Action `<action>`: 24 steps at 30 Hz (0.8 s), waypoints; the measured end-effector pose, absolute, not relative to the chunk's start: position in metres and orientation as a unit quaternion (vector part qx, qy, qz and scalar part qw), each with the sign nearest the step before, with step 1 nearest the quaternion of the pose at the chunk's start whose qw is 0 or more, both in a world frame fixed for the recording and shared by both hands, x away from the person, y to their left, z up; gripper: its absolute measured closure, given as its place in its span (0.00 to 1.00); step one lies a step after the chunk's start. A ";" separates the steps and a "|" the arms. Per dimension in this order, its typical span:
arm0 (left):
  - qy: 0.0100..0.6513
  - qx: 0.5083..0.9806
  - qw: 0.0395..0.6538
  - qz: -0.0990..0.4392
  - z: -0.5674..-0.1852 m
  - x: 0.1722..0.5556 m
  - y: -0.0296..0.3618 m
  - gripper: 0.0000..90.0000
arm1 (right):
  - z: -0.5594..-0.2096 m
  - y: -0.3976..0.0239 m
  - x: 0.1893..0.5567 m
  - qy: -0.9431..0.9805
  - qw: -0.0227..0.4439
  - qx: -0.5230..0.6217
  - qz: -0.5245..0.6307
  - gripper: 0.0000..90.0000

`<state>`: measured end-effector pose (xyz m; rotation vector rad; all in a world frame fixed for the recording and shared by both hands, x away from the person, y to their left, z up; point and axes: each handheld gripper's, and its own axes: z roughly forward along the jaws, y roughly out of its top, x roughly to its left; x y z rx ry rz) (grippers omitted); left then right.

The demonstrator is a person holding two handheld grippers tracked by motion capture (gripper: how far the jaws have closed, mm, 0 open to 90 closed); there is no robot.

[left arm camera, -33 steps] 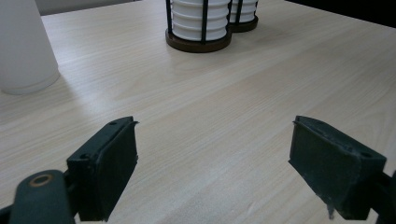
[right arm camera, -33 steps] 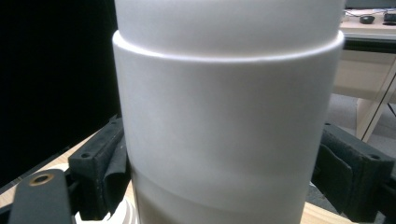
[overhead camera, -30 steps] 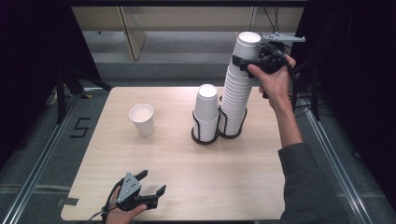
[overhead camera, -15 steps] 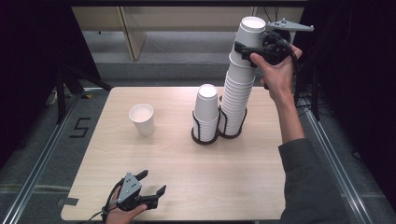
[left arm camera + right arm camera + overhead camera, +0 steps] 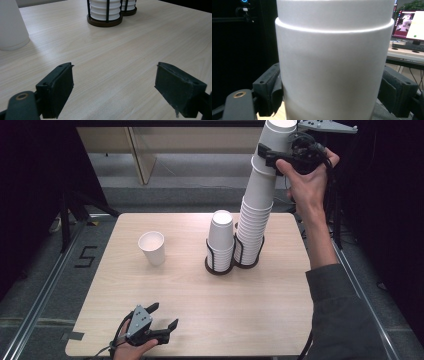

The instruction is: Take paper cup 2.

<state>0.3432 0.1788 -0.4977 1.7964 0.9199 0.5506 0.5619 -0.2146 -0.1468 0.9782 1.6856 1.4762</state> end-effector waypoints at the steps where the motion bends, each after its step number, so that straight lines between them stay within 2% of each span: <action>1: 0.381 0.743 0.501 0.228 -0.497 0.343 0.179 0.16 | -0.146 -0.216 0.560 0.649 0.341 0.375 0.568 0.20; 5: 0.381 0.742 0.502 0.226 -0.498 0.344 0.180 0.16 | -0.144 -0.221 0.552 0.650 0.347 0.370 0.566 0.20; 12: 0.384 0.740 0.505 0.224 -0.497 0.344 0.179 0.16 | -0.148 -0.227 0.525 0.658 0.328 0.360 0.574 0.20; 24: 0.384 0.739 0.505 0.225 -0.498 0.344 0.179 0.16 | -0.185 -0.229 0.485 0.686 0.299 0.340 0.570 0.20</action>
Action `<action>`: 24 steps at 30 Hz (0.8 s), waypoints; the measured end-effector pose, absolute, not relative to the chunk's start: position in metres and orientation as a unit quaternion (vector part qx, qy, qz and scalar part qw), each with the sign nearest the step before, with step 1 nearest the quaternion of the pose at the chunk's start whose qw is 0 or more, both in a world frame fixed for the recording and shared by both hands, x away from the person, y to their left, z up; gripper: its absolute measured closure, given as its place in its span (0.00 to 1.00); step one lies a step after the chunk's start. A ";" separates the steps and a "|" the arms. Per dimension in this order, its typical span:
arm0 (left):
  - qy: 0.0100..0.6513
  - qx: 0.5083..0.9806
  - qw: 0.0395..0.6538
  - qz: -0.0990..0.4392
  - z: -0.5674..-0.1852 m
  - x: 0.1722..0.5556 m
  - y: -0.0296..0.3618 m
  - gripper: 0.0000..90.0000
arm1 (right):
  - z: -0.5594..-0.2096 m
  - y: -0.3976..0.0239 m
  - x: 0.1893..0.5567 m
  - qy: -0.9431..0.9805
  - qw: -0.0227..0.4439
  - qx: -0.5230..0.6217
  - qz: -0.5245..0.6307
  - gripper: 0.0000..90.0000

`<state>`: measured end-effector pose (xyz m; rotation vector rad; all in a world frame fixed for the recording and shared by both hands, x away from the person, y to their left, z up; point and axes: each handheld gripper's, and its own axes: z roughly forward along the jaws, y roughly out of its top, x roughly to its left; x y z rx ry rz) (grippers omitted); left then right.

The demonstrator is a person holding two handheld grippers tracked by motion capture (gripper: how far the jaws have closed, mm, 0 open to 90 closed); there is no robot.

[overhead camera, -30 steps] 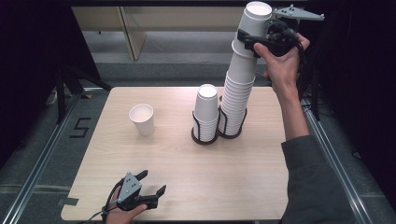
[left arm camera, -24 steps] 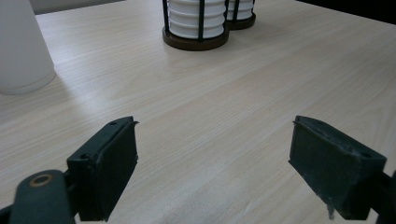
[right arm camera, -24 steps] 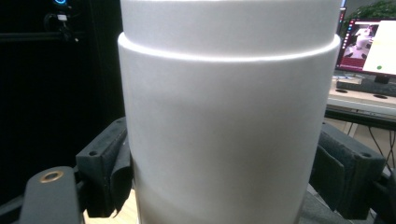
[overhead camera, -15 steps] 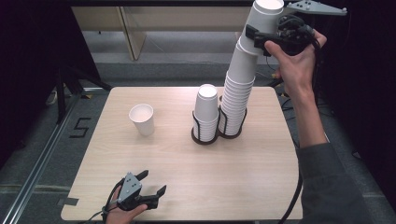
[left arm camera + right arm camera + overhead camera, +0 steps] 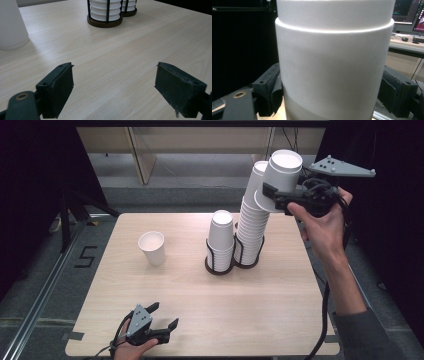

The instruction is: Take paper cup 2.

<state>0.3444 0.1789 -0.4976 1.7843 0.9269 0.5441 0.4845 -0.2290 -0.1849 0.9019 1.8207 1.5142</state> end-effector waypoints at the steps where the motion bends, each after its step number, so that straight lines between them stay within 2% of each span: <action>1: 0.384 0.739 0.505 0.226 -0.498 0.344 0.179 0.16 | -0.187 -0.228 0.479 0.686 0.296 0.339 0.572 0.20; 6: 0.384 0.739 0.504 0.227 -0.497 0.344 0.179 0.16 | -0.199 -0.222 0.463 0.692 0.291 0.319 0.578 0.20; 11: 0.382 0.738 0.508 0.227 -0.497 0.345 0.179 0.16 | -0.218 -0.212 0.451 0.702 0.264 0.309 0.585 0.20; 22: 0.382 0.737 0.508 0.228 -0.498 0.346 0.179 0.16 | -0.270 -0.194 0.437 0.714 0.216 0.304 0.592 0.20; 24: 0.382 0.739 0.507 0.227 -0.498 0.346 0.179 0.16 | -0.279 -0.193 0.437 0.718 0.219 0.300 0.589 0.20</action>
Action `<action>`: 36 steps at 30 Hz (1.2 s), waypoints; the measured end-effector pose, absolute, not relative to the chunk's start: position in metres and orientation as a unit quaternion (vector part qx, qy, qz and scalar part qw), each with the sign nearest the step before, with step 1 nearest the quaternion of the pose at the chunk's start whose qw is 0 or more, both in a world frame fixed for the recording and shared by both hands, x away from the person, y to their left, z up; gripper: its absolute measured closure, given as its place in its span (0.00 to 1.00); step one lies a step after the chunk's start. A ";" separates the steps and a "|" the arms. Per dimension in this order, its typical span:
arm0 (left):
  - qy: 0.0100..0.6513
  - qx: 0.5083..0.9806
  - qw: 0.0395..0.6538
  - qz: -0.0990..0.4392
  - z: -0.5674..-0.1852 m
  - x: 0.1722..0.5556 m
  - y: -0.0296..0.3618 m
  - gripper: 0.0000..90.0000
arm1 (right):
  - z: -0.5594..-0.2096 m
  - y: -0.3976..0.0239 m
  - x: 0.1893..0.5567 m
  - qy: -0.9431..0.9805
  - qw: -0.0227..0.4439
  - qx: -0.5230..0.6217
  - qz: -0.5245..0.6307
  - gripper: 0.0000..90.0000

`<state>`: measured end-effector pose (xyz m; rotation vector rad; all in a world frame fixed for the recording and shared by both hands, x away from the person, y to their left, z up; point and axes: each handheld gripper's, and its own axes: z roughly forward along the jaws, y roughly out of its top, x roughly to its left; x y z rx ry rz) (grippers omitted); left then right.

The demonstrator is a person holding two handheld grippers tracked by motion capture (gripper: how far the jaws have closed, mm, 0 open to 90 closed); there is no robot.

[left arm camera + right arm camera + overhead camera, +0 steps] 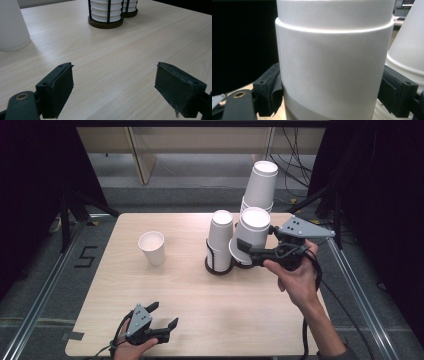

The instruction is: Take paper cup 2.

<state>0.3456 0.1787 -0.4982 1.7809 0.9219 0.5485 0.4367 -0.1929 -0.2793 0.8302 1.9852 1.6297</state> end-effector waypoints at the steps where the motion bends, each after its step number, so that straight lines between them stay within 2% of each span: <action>1: 0.382 0.738 0.507 0.227 -0.498 0.346 0.179 0.16 | -0.284 -0.192 0.436 0.717 0.217 0.301 0.590 0.20; 11: 0.381 0.741 0.504 0.227 -0.498 0.346 0.178 0.16 | -0.332 -0.179 0.433 0.723 0.189 0.294 0.596 0.20; 15: 0.381 0.740 0.506 0.229 -0.499 0.347 0.179 0.16 | -0.353 -0.175 0.433 0.730 0.163 0.302 0.591 0.20; 17: 0.383 0.739 0.505 0.229 -0.498 0.347 0.180 0.16 | -0.361 -0.174 0.434 0.733 0.173 0.292 0.590 0.20; 21: 0.381 0.735 0.513 0.228 -0.498 0.347 0.179 0.16 | -0.371 -0.171 0.431 0.736 0.154 0.302 0.586 0.20; 30: 0.378 0.737 0.509 0.232 -0.497 0.347 0.180 0.16 | -0.387 -0.168 0.430 0.741 0.157 0.289 0.585 0.20; 31: 0.377 0.735 0.514 0.231 -0.497 0.347 0.180 0.16 | -0.389 -0.167 0.428 0.745 0.139 0.297 0.580 0.20; 34: 0.379 0.734 0.514 0.232 -0.497 0.347 0.180 0.16 | -0.394 -0.165 0.427 0.749 0.146 0.289 0.578 0.20; 35: 0.379 0.734 0.514 0.233 -0.497 0.347 0.180 0.16 | -0.396 -0.164 0.426 0.749 0.127 0.293 0.580 0.20; 36: 0.380 0.735 0.512 0.232 -0.497 0.347 0.180 0.16 | -0.397 -0.164 0.425 0.752 0.128 0.294 0.576 0.20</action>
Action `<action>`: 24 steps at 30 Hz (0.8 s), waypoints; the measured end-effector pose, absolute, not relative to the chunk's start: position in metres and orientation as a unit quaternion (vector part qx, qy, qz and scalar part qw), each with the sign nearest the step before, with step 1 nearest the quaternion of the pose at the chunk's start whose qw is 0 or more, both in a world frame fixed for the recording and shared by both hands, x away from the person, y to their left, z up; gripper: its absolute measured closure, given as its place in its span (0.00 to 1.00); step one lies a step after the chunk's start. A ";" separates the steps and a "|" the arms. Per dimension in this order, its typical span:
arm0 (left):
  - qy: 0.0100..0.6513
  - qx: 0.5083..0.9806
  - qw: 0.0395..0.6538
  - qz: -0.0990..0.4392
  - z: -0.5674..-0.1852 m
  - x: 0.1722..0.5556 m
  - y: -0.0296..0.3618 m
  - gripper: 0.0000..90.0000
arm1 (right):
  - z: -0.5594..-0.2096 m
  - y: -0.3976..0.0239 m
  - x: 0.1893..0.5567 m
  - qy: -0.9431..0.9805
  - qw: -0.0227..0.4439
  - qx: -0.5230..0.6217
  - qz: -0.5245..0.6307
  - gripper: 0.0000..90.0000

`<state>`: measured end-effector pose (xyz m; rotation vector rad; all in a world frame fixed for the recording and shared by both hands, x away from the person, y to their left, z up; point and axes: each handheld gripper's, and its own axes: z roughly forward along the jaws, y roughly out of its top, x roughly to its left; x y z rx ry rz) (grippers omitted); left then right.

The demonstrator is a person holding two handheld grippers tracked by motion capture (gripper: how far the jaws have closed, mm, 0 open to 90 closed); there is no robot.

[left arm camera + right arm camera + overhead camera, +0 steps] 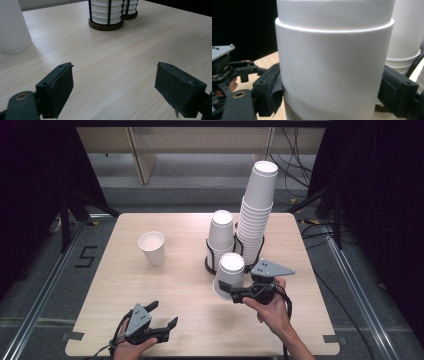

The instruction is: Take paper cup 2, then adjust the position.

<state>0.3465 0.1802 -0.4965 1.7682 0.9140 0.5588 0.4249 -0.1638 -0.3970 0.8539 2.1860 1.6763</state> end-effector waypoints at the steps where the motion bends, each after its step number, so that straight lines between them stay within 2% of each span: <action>1: 0.380 0.735 0.512 0.232 -0.497 0.347 0.180 0.16 | -0.398 -0.163 0.425 0.753 0.124 0.292 0.577 0.20; 6: 0.380 0.734 0.512 0.233 -0.497 0.346 0.180 0.16 | -0.404 -0.161 0.422 0.751 0.131 0.281 0.583 0.20; 10: 0.382 0.730 0.515 0.234 -0.497 0.346 0.181 0.16 | -0.412 -0.157 0.416 0.759 0.106 0.288 0.574 0.20; 17: 0.378 0.733 0.514 0.234 -0.496 0.345 0.183 0.16 | -0.422 -0.152 0.412 0.766 0.096 0.284 0.568 0.20; 21: 0.379 0.731 0.516 0.236 -0.495 0.344 0.183 0.16 | -0.423 -0.150 0.411 0.767 0.106 0.278 0.569 0.20; 24: 0.375 0.723 0.534 0.227 -0.495 0.346 0.181 0.16 | -0.425 -0.147 0.410 0.768 0.094 0.279 0.568 0.20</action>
